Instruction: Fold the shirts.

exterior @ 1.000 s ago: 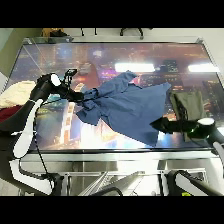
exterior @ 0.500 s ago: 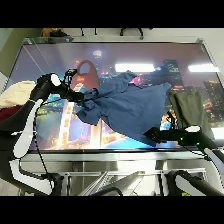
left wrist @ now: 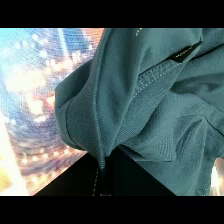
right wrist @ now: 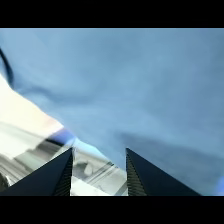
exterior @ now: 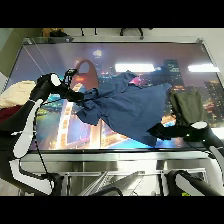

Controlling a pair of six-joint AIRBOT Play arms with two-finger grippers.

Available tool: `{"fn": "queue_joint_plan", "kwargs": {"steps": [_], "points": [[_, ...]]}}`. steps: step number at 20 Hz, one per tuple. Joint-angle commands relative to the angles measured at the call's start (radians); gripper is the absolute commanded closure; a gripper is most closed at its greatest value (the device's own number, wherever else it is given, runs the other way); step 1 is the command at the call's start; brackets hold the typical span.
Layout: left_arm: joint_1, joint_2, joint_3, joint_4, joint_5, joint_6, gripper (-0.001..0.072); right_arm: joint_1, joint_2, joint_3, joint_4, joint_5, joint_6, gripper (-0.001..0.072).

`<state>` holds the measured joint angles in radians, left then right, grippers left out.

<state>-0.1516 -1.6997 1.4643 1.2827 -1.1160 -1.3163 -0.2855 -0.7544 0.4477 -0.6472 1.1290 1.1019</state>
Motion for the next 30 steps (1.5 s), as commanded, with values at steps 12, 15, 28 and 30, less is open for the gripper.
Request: {"fn": "queue_joint_plan", "kwargs": {"steps": [12, 15, 28, 30], "points": [[0.001, 0.0, 0.0, 0.0, 0.002, 0.0, 0.0685, -0.181, 0.049, -0.088, -0.183, 0.034, 0.061, 0.0332], [0.001, 0.0, 0.0, 0.0, 0.001, 0.0, 0.0685, -0.142, 0.013, -0.093, -0.167, -0.014, 0.057, 0.0332], [0.036, 0.023, 0.225, -0.186, -0.322, 0.026, 0.0692, 0.018, -0.068, 0.392, 0.058, 0.018, -0.137, 0.0694], [0.097, 0.099, 0.318, -0.427, -0.349, 0.026, 0.0691, -0.003, -0.051, 0.668, 0.065, 0.053, -0.118, 0.0695]]}}
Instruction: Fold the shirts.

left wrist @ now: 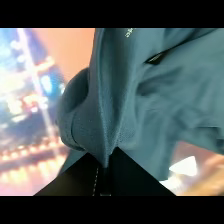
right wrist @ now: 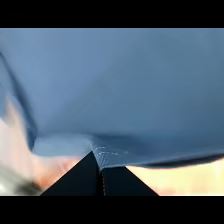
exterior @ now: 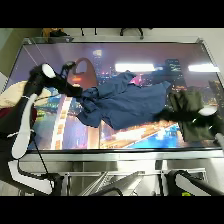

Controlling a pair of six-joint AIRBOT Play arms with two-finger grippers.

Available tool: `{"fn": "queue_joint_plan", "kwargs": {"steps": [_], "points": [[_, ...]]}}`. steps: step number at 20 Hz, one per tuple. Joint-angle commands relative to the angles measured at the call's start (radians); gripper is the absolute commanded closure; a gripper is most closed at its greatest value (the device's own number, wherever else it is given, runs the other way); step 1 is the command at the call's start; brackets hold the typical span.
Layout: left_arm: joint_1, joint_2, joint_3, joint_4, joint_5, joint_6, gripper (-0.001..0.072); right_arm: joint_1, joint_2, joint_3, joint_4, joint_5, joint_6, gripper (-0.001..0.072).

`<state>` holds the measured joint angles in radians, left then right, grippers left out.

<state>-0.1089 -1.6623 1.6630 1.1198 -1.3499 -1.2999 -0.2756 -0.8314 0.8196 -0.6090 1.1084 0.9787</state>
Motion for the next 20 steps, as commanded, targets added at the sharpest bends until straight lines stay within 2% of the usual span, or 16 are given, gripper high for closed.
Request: {"fn": "queue_joint_plan", "kwargs": {"steps": [1, 3, 6, 9, 12, 15, 17, 20], "points": [[0.093, 0.116, 0.149, -0.39, -0.112, 0.01, 0.0691, -0.035, 0.027, 0.435, 0.031, 0.088, 0.017, 0.0695], [0.18, 0.255, 0.2, -0.583, -0.087, 0.015, 0.0692, -0.1, 0.027, 0.714, 0.031, 0.108, 0.057, 0.0695], [0.324, 0.484, 0.264, -0.772, -0.063, 0.009, 0.0691, -0.188, 0.027, 1.049, 0.092, 0.109, 0.085, 0.0696], [0.473, 0.686, 0.332, -0.769, -0.058, 0.005, 0.0691, -0.202, 0.029, 1.232, 0.122, 0.092, 0.095, 0.0696], [0.648, 0.819, 0.335, -0.657, -0.056, -0.011, 0.069, -0.202, 0.036, 1.249, 0.12, 0.075, 0.094, 0.0696], [0.748, 0.879, 0.187, -0.647, -0.046, -0.008, 0.069, -0.2, -0.022, 1.22, 0.185, 0.128, 0.08, 0.0695], [0.706, 0.855, 0.04, -0.65, -0.031, 0.021, 0.0689, -0.195, -0.085, 1.143, 0.288, 0.192, 0.047, 0.0695], [0.484, 0.724, -0.173, -0.587, 0.069, 0.077, 0.0688, -0.07, -0.205, 0.968, 0.275, 0.196, -0.009, 0.0695]]}}
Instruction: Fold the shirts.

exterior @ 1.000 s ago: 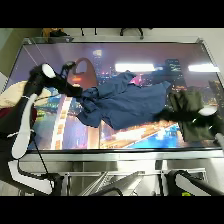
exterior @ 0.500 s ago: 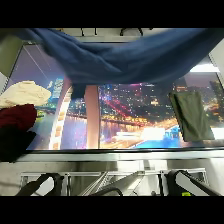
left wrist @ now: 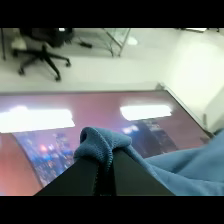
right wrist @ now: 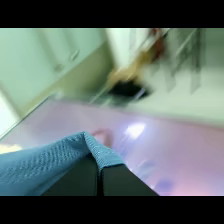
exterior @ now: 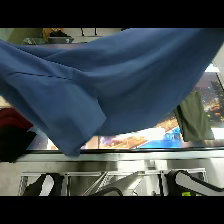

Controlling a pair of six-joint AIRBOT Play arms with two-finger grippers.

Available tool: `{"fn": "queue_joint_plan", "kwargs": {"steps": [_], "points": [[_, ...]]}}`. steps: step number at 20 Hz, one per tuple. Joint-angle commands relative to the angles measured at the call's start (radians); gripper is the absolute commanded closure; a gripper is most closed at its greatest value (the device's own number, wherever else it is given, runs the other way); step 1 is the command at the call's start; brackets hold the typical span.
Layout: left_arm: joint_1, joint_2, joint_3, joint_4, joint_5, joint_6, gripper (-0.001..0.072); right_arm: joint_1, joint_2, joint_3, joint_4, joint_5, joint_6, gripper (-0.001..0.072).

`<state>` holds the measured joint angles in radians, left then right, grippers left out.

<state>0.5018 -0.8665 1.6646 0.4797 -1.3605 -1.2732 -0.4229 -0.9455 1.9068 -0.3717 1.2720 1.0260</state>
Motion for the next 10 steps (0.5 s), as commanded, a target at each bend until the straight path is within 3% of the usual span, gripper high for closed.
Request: {"fn": "queue_joint_plan", "kwargs": {"steps": [1, 4, 6, 9, 10], "points": [[-0.224, -0.137, -0.236, 0.124, 0.151, 0.062, 0.0687, 0.13, -0.142, -0.187, 0.001, 0.018, -0.072, 0.0695], [-0.459, -0.411, -0.33, 0.364, 0.419, 0.061, 0.0686, 0.226, -0.312, -0.342, -0.148, -0.119, -0.08, 0.0694], [-0.534, -0.629, -0.307, 0.391, 0.509, 0.061, 0.0686, 0.253, -0.449, -0.396, -0.193, -0.227, -0.08, 0.0694], [-0.568, -0.944, -0.096, 0.38, 0.389, 0.058, 0.0683, 0.25, -0.584, -0.397, -0.163, -0.323, -0.08, 0.0692], [-0.566, -1.017, -0.005, 0.384, 0.304, 0.048, 0.0581, 0.249, -0.591, -0.397, -0.167, -0.336, -0.081, 0.0631]]}}
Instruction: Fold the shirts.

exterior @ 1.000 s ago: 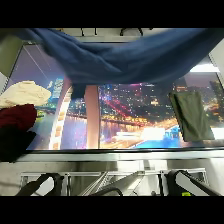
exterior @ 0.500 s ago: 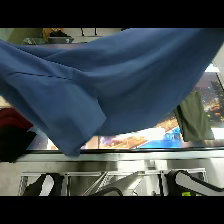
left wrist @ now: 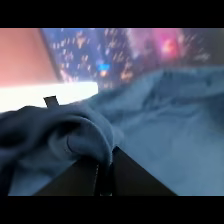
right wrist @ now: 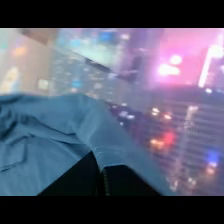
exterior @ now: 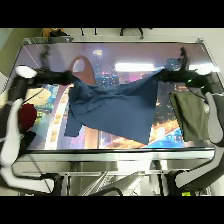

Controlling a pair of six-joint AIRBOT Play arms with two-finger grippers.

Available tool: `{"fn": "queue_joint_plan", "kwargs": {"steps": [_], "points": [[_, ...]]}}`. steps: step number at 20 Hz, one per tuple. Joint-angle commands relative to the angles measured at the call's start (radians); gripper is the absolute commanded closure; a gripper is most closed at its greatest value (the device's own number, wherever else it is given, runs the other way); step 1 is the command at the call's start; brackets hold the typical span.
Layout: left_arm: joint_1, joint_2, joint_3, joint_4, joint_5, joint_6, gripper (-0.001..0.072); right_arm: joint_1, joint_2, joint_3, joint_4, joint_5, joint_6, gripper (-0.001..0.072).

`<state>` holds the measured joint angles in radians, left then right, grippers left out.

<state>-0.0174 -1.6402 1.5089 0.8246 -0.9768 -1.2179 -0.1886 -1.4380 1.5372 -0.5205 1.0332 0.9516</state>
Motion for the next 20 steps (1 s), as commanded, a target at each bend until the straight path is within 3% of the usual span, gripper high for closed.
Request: {"fn": "queue_joint_plan", "kwargs": {"steps": [1, 2, 6, 9, 13, 16, 20], "points": [[-0.034, -0.291, 0.231, 0.04, -0.158, -0.016, 0.0154, 0.008, -0.093, -0.027, -0.018, -0.098, -0.01, 0.0446], [-0.019, -0.324, 0.308, 0.04, -0.229, -0.056, 0.0014, -0.001, -0.08, -0.027, -0.022, -0.09, -0.01, 0.0361], [0.104, -0.321, 0.498, 0.068, -0.443, -0.134, 0.0016, -0.094, 0.025, -0.03, -0.108, 0.079, 0.049, 0.0352], [0.193, -0.251, 0.437, 0.132, -0.566, -0.153, 0.0016, -0.137, 0.117, -0.138, -0.214, 0.212, 0.1, 0.0354], [0.262, -0.094, 0.068, 0.228, -0.527, -0.132, 0.0016, -0.135, 0.267, -0.474, -0.251, 0.2, 0.095, 0.0353], [0.282, -0.003, -0.232, 0.25, -0.421, -0.094, 0.0016, -0.135, 0.352, -0.678, -0.254, 0.167, 0.092, 0.0351], [0.263, 0.017, -0.424, 0.246, -0.332, -0.062, 0.0017, -0.116, 0.379, -0.831, -0.244, 0.159, 0.092, 0.0349]]}}
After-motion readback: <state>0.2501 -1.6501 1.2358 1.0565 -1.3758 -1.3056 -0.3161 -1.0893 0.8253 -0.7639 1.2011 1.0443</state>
